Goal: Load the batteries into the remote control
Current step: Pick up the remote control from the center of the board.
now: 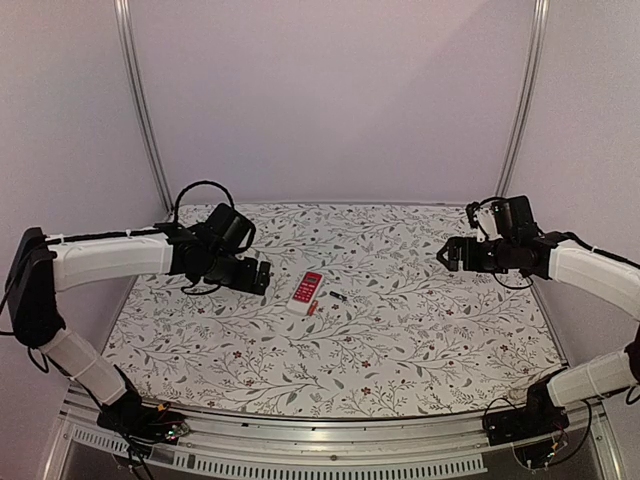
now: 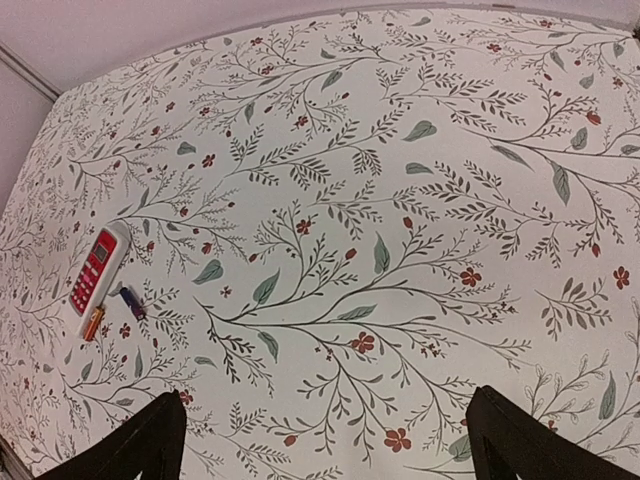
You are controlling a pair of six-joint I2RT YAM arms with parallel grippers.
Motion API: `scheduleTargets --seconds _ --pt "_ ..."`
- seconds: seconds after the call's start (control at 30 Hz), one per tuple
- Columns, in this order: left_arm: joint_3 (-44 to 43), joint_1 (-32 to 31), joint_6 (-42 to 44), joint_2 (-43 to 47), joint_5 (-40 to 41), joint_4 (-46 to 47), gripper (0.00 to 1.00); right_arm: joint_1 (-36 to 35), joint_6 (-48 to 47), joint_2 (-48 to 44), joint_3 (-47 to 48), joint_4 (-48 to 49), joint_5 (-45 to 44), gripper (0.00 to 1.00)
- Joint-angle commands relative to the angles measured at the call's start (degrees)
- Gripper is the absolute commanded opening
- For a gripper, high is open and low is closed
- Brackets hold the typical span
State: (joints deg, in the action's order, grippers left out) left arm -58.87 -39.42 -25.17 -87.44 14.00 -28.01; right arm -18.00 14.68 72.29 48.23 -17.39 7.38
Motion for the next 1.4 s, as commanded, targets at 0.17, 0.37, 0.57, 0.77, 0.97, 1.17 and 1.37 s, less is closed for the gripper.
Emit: scheduleTargets --seconds 0.17,0.37,0.57,0.77,0.97,1.17,1.37 --pt "-9.1 -4.4 2.3 -8.3 -0.9 -1.9 0.99 -0.6 -1.1 1.5 0.5 -2.5 2.3 0.99" --pt "-17.2 -7.5 2.9 -16.8 -1.2 -2.7 0.92 -0.6 -1.6 0.6 0.6 -2.8 3.4 0.99" --pt "-24.1 -8.5 2.4 -24.9 -0.6 -4.0 0.82 -0.6 -1.6 0.0 0.6 -3.0 3.5 0.99" --pt "-28.1 -8.6 1.9 -30.2 -0.7 -5.0 0.77 -0.6 -1.7 -0.4 0.4 -3.4 3.5 0.99" --pt "-29.8 -8.4 1.9 -33.7 -0.7 -5.2 0.75 -0.6 -1.7 -0.2 0.1 -3.6 3.6 0.99" --pt "-31.0 -7.9 0.9 -36.1 1.2 -5.9 0.70 -0.6 -1.7 -0.6 -0.2 -3.8 3.3 0.99" --pt "-31.4 -6.0 -0.8 -37.5 1.4 -7.2 0.60 -0.6 -1.7 -0.5 -0.2 -3.9 2.9 0.99"
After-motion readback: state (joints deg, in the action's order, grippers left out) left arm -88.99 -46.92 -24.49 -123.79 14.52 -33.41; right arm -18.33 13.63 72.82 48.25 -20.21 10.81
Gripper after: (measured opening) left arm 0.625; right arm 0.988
